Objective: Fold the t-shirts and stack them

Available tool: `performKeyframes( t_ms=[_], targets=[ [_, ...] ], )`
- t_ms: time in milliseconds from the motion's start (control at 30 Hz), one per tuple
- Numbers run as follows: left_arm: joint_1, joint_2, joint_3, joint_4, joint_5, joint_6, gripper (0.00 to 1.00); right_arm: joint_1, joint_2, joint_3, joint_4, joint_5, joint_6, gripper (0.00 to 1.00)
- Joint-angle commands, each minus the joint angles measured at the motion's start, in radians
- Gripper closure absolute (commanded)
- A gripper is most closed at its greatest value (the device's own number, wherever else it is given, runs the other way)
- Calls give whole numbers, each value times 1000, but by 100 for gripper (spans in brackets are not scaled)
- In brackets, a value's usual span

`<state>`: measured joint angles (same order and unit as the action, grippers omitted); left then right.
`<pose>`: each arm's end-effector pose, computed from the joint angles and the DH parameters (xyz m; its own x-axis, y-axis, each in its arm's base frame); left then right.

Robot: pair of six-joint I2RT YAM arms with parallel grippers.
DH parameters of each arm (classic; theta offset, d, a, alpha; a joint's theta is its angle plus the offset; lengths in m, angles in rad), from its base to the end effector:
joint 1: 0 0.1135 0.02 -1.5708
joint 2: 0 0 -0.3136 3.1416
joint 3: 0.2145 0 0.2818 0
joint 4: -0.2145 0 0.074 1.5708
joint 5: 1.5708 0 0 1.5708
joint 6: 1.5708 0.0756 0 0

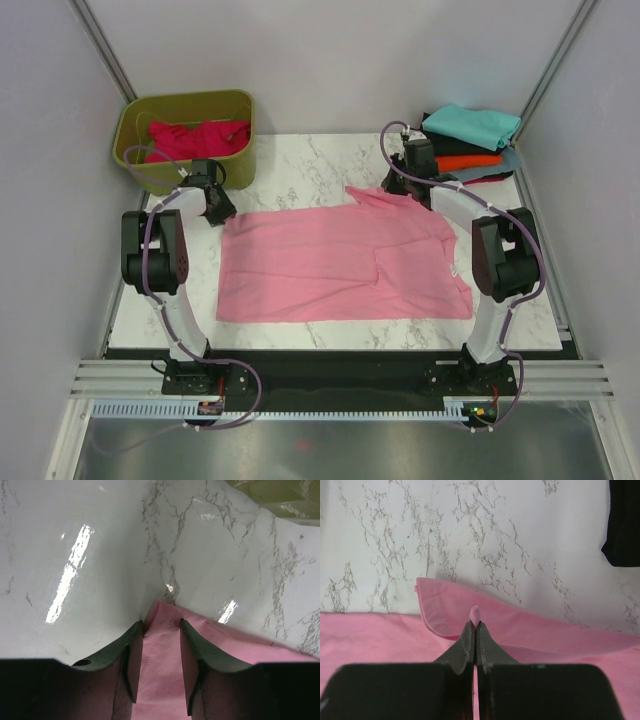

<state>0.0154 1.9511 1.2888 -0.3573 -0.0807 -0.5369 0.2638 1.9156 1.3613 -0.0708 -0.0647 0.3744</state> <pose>0.4685 0.0133 0.1554 -0.7025 -0.5207 -0.4851 -0.4851 0.8491 -0.2089 0.4939 0.1384 0.2273 -0.6395 0.2053 -0.7409 -0.0827 0.9397 0.3318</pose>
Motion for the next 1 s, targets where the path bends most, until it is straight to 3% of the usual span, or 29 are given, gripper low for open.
performKeyframes(
  t_ms=[0,100,267,600,967],
  targets=[
    [-3,52,26,30,16,-26,59,-1,-56,-16,35,-7,-2,100],
    [-32,46,1,37,15,-35,69,-3,-56,-21,35,-1,-6,100],
    [-40,35,6,43,28,-11,98,-3,-44,-21,39,-23,-11,100],
    [-88,-156,23,3,-11,44,98,-8,-130,-8,11,-1,-20,100],
    [-88,-302,-68,-6,-65,91,98,-9,-369,-241,9,28,-20,100]
  ],
)
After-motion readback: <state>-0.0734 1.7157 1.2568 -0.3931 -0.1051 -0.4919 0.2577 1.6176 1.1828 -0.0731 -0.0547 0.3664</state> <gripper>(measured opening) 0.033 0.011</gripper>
